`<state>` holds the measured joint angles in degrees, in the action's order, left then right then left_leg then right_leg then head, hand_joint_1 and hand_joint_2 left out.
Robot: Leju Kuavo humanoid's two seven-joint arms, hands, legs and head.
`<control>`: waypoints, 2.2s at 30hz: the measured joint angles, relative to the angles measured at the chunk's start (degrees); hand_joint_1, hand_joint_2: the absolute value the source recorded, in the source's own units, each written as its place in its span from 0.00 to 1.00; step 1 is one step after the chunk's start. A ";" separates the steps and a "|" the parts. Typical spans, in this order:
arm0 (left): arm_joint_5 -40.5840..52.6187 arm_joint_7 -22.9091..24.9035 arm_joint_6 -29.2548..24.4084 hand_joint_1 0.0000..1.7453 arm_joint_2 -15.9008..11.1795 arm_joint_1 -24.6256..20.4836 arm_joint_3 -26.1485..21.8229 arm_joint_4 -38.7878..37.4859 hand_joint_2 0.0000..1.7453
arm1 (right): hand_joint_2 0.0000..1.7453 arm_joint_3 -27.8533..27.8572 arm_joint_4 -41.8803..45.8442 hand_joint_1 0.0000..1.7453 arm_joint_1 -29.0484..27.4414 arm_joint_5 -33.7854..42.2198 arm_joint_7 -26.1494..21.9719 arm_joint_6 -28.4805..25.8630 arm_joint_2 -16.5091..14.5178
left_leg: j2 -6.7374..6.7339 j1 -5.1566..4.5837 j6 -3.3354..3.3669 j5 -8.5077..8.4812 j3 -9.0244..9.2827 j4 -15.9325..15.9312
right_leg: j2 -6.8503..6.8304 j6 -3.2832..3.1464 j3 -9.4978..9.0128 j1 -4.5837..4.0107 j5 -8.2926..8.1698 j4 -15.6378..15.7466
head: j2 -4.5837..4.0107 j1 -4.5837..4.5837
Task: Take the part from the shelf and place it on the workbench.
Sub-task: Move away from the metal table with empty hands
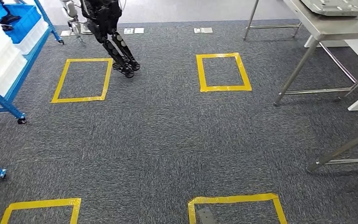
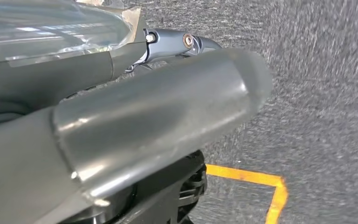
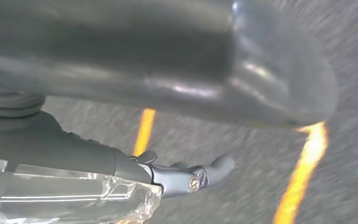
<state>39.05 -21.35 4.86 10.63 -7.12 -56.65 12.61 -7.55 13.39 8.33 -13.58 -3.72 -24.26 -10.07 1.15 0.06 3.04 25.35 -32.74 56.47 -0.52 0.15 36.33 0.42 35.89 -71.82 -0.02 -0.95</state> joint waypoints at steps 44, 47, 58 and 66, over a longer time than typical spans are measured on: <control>-4.77 -1.05 -0.68 0.00 -0.28 1.57 -3.79 -0.02 0.00 | 0.00 2.86 -2.03 0.00 -1.43 -3.08 4.77 -5.49 4.11 | 3.14 0.74 -2.82 2.37 -0.59 2.95 | 1.34 0.64 -4.71 1.47 -8.24 13.53 | 0.01 -0.20; -4.73 -1.15 -0.74 0.00 -0.20 1.52 -3.90 -0.02 0.00 | 0.00 2.86 -2.03 0.00 -1.69 -2.93 4.71 -5.49 4.02 | -0.13 0.78 -3.33 7.53 -5.48 12.82 | -0.25 -0.10 -4.59 1.02 -8.16 13.57 | 0.00 -0.50; -4.67 -1.27 -1.08 0.00 -0.21 1.22 -3.93 -0.03 0.00 | 0.00 2.87 -2.04 0.00 -2.09 -2.81 5.99 -4.74 3.82 | -3.13 -0.52 -0.60 1.52 0.73 0.59 | -5.10 0.86 -5.39 0.25 -7.62 13.97 | 0.00 -0.57; -4.67 -1.23 -1.12 0.00 -0.07 1.25 -4.03 -0.03 0.00 | 0.00 2.86 -2.07 0.00 -2.84 -2.76 6.06 -4.57 4.18 | 1.98 -0.01 0.12 0.21 1.93 -1.00 | 0.38 1.84 0.61 0.60 -3.17 1.66 | 0.01 0.11</control>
<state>34.39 -22.58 3.74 10.56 -5.87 -60.68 12.58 -4.69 11.32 5.49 -16.34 2.34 -28.83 -5.90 3.13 0.06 3.15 25.56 -30.82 55.47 -0.14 1.99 36.94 1.02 32.71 -70.16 -0.02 -0.84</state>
